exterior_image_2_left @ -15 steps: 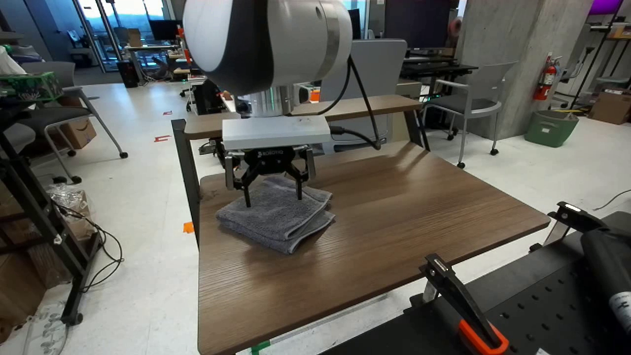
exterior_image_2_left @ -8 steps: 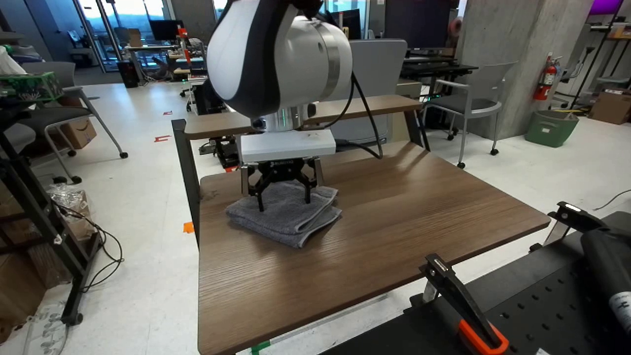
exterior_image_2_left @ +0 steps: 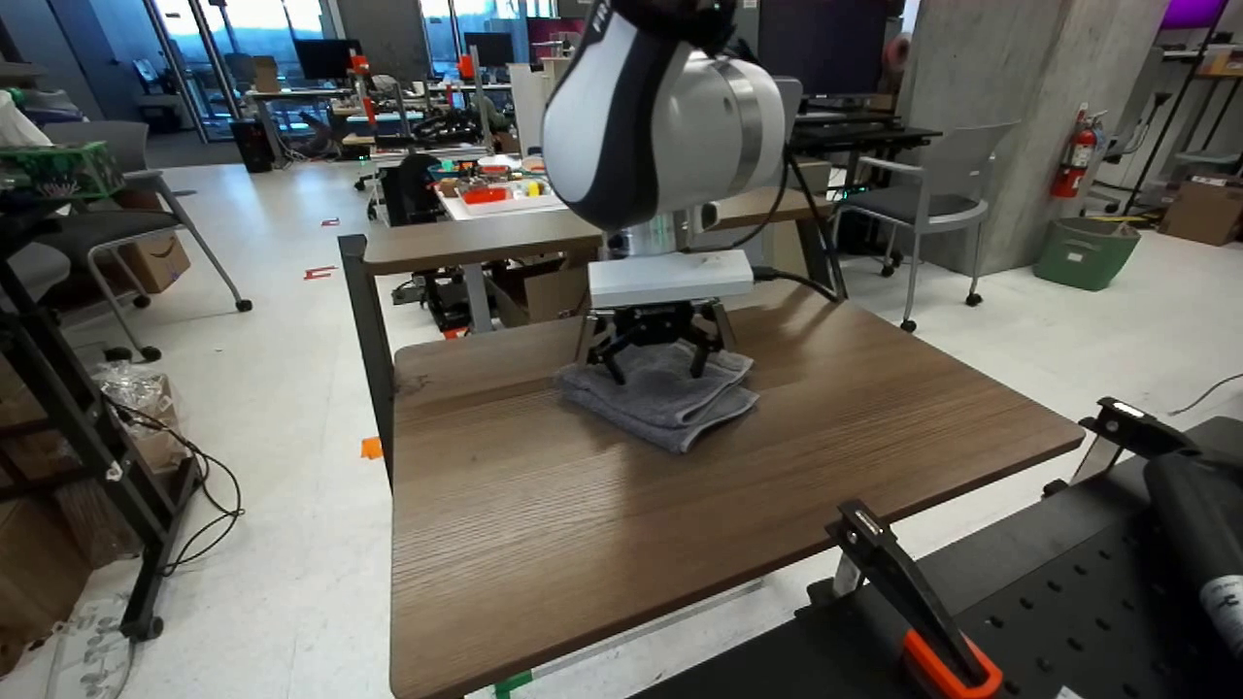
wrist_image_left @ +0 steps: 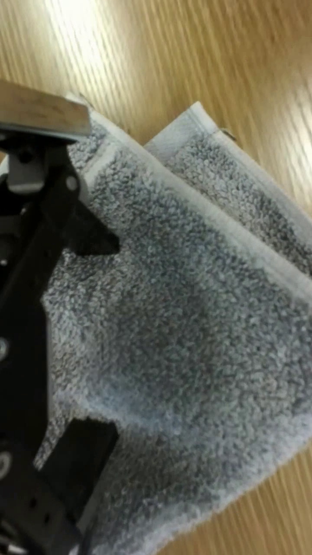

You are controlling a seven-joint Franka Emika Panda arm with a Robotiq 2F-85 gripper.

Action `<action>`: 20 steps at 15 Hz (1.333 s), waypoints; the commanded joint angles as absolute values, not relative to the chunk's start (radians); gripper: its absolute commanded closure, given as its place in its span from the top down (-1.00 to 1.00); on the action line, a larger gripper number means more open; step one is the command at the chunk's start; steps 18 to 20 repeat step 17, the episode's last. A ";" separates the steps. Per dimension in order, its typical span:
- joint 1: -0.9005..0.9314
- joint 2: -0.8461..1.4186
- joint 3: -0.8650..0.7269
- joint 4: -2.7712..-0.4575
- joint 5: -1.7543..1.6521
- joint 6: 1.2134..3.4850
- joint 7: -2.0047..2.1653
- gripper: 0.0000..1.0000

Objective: Move the towel to the right

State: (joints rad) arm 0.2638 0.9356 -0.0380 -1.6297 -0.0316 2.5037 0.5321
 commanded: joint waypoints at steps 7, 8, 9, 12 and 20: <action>0.028 0.797 -0.089 -1.889 0.143 2.546 0.468 1.00; 0.006 0.785 -0.085 -1.898 0.151 2.529 0.443 1.00; 0.001 0.751 -0.085 -1.923 0.151 2.506 0.427 1.00; -0.006 0.605 -0.062 -2.048 0.132 2.486 0.329 1.00; 0.014 0.585 -0.064 -2.053 0.123 2.470 0.315 1.00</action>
